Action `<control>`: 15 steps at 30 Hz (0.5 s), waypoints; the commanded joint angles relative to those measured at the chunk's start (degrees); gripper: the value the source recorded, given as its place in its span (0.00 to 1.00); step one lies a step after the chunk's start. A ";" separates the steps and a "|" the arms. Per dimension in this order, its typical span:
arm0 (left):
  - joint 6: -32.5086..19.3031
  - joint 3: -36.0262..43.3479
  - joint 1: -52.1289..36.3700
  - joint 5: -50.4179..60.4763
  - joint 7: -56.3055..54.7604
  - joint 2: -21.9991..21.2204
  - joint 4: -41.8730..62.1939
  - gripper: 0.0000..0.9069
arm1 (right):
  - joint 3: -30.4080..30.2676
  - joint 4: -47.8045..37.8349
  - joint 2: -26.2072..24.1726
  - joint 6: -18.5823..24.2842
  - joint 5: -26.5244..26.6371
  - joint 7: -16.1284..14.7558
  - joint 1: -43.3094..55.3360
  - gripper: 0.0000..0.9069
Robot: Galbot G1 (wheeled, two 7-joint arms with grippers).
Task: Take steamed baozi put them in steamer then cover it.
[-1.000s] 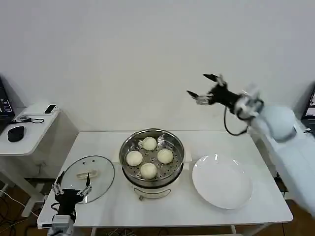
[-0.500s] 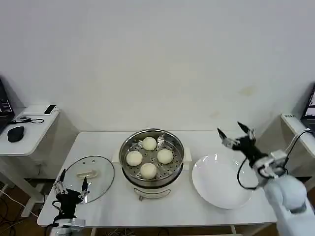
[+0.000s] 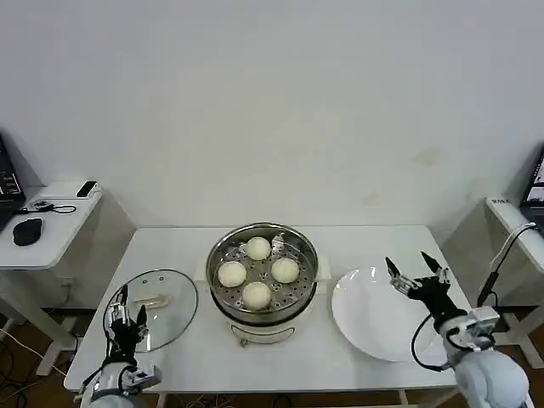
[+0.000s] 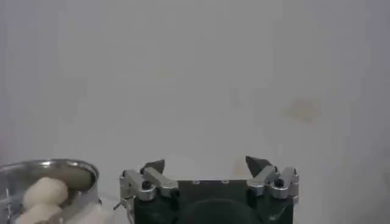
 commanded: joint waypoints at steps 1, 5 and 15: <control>0.20 0.79 -8.30 8.16 -0.12 1.67 13.41 1.00 | 2.58 -0.02 1.81 0.28 -1.04 0.65 -4.58 1.00; 0.26 1.07 -9.98 8.29 0.16 0.92 14.31 1.00 | 2.90 0.08 2.57 0.25 -1.16 0.79 -4.90 1.00; 0.26 1.51 -11.40 8.78 0.89 1.68 15.60 1.00 | 3.67 -1.12 3.06 -0.39 -2.66 1.73 -5.25 1.00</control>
